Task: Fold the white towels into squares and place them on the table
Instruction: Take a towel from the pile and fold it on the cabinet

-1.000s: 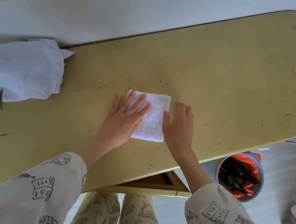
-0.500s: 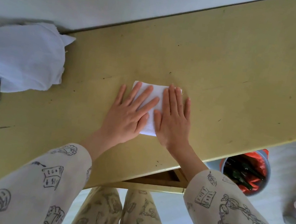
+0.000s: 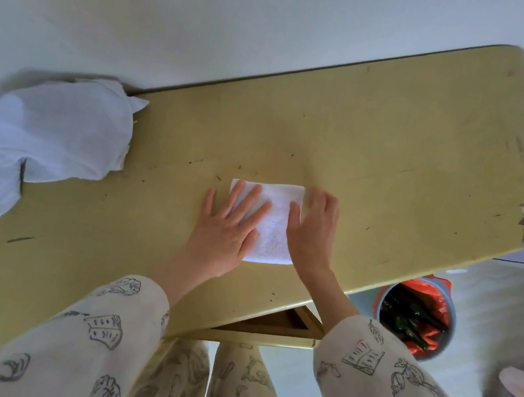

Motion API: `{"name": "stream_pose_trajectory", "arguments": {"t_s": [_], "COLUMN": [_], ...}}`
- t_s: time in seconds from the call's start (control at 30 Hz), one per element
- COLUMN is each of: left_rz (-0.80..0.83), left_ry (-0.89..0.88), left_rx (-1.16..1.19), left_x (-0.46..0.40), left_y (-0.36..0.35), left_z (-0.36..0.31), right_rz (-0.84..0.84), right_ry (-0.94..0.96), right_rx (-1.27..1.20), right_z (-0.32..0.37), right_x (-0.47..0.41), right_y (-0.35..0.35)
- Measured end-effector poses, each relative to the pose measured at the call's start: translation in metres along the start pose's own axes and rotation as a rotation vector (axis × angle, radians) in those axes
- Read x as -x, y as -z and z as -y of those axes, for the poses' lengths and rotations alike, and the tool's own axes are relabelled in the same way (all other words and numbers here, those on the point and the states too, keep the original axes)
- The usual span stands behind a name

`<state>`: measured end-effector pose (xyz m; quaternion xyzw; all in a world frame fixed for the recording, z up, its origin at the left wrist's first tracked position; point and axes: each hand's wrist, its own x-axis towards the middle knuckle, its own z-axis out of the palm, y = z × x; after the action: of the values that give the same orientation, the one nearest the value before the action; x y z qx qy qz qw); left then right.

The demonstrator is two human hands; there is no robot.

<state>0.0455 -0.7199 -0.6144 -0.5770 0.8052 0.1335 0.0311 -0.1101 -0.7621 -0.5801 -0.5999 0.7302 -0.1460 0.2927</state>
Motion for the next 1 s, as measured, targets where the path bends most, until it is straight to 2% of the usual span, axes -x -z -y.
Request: {"name": "stream_pose_trajectory", "arguments": {"t_s": [0.17,0.43,0.6,0.8,0.87,1.0], "left_rz": [0.034,0.055,0.012,-0.101,-0.134,-0.142], "left_ry": [0.072,0.041,0.037,0.084,0.160,0.444], "left_rx": [0.062,0.076,0.151,0.431,0.516,0.714], "left_x": [0.026,0.048,0.060,0.081,0.090,0.108], "left_y": [0.002,0.011,0.020,0.035,0.044,0.073], "left_z": [-0.011,-0.011,-0.004,0.013,0.018,0.025], "right_rz": [0.177,0.285,0.375,0.513,0.523,0.544], "right_ry": [-0.279,-0.358,-0.280,-0.154,-0.082,0.112], "right_rx": [0.012,0.063,0.157,0.023,0.027,0.048], "right_z": [0.013,0.018,0.026,0.044,0.058,0.096], "right_x": [0.004,0.019,0.026,0.039,0.044,0.055], "right_y": [-0.003,-0.011,-0.009,0.011,0.017,0.028]}}
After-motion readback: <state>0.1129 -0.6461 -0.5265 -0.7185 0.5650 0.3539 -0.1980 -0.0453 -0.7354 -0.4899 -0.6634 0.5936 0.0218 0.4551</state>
